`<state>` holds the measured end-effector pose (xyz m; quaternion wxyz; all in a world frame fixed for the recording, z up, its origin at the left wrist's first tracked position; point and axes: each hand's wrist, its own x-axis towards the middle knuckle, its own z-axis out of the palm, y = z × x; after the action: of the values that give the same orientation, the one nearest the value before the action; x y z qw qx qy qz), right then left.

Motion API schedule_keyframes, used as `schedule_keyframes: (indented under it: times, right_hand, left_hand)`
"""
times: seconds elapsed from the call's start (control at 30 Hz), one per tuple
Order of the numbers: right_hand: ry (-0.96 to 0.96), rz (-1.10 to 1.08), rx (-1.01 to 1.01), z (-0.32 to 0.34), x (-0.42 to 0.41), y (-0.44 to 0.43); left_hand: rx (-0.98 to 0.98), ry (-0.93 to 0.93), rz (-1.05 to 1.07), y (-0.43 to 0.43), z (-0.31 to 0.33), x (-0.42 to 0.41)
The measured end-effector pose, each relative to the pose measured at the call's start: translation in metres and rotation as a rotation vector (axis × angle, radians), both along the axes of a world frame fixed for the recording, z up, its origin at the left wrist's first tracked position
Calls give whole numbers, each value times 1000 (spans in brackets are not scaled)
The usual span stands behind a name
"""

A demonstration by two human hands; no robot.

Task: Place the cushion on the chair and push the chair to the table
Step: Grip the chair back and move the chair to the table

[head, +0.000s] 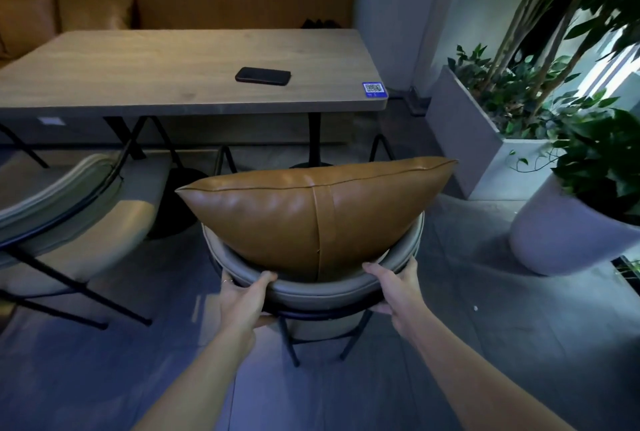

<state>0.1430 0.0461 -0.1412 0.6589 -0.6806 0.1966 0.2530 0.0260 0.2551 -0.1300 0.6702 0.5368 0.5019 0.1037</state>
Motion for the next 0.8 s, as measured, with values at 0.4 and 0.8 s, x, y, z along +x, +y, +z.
schedule_keyframes:
  times: [0.4,0.8]
  right_hand:
    - [-2,8,-9,2,61,36]
    - [31,90,-39,5,95,50]
  left_hand:
    - [-33,-9,-34,40,4,58]
    - [-39,-18,8,55,8,91]
